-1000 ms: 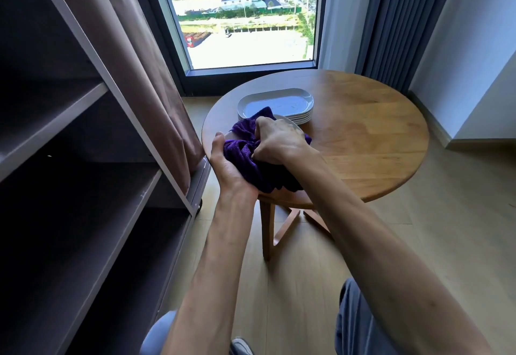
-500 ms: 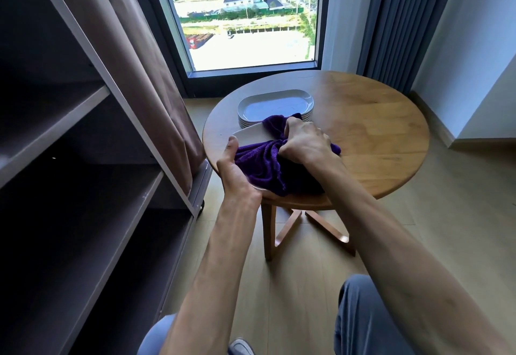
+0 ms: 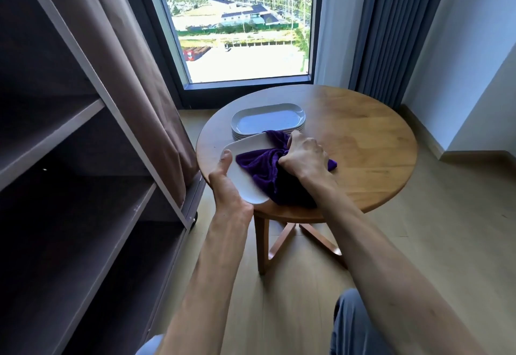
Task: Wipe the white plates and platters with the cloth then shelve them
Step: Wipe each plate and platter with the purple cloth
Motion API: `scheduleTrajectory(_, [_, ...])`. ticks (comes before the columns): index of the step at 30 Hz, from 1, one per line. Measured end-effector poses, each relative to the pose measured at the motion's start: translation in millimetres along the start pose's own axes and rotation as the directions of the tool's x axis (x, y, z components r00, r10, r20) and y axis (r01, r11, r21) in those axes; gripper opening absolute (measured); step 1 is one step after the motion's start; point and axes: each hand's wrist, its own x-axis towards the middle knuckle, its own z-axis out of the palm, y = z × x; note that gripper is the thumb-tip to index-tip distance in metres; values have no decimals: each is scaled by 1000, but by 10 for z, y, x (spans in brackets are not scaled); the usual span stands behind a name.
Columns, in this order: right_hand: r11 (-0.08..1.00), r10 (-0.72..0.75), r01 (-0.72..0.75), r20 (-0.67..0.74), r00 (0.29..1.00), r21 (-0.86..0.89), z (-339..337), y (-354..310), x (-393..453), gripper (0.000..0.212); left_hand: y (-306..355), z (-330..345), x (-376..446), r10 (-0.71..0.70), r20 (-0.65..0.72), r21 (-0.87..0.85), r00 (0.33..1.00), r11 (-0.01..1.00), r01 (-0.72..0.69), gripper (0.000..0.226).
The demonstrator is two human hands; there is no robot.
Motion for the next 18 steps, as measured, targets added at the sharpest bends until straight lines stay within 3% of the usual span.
scheduleTrajectory(18, [1000,-1,-2,-130,992,-24,9,32,91,31,39,-10,-10,20,-13,66,1000,998,-19,44])
